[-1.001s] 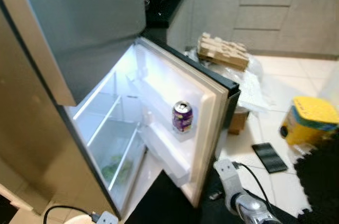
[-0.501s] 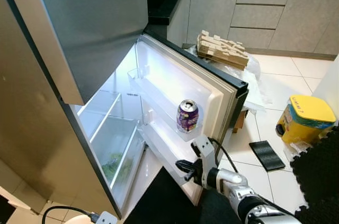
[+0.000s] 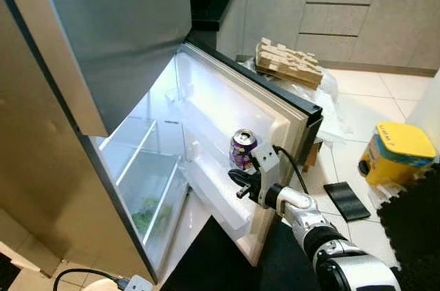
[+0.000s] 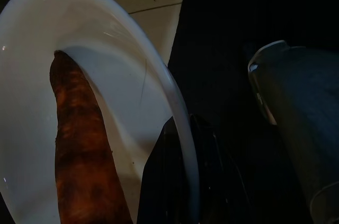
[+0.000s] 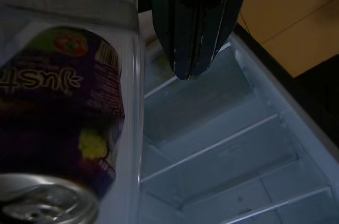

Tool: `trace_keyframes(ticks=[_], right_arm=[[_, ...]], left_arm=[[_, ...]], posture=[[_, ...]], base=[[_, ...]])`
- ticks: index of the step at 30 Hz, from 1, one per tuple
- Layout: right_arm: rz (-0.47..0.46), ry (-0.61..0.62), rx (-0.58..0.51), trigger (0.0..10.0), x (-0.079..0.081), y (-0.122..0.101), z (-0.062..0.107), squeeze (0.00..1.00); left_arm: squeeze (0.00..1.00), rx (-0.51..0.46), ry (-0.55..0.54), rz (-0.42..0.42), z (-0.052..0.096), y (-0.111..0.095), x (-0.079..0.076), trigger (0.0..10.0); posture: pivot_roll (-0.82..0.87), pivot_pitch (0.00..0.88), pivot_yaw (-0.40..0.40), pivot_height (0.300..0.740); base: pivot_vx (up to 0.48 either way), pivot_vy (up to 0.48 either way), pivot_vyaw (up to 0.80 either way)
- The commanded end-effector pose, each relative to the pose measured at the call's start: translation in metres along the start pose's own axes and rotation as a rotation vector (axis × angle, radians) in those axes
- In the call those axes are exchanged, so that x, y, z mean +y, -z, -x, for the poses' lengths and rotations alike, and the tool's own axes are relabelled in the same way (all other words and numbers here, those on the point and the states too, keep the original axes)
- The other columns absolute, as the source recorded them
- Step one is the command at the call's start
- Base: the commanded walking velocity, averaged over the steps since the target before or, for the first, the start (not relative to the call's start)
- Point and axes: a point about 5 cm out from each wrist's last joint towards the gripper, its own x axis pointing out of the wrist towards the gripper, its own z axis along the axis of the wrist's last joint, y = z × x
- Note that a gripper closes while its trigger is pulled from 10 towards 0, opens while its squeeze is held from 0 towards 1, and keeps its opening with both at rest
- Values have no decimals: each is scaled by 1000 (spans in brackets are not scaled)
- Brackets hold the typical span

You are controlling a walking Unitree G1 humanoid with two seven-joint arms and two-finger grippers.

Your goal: Restocking fridge

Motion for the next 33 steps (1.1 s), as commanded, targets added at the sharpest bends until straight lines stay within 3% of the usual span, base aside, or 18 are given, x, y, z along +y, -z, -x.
trace_keyframes(ticks=[1,9,11,16,24,33], right_arm=[[-4,7,-11,10000,1,1,0,0],[73,83,-3,10000,-3,-3,-1,0],[160,183,35,10000,-14,-6,2,0],[182,228,39,10000,-19,-8,4,0],[236,346,60,10000,-37,-10,15,0],[290,505,109,10000,-66,-7,41,0]], left_arm=[[0,46,10,-5,1,14,-3,10000],[0,35,12,-11,1,10,-3,10000],[0,32,13,-12,1,8,-3,10000],[0,32,13,-14,1,9,-3,10000],[0,35,15,-16,1,10,-2,10000],[0,33,14,-17,1,9,-2,10000]], posture=[[-95,0,10,740],[-97,0,9,740],[-99,0,11,740],[-101,0,13,740],[-103,2,18,740],[-103,3,23,740]], base=[[0,0,0],[0,0,0],[0,0,0],[0,0,0],[0,0,0],[0,0,0]])
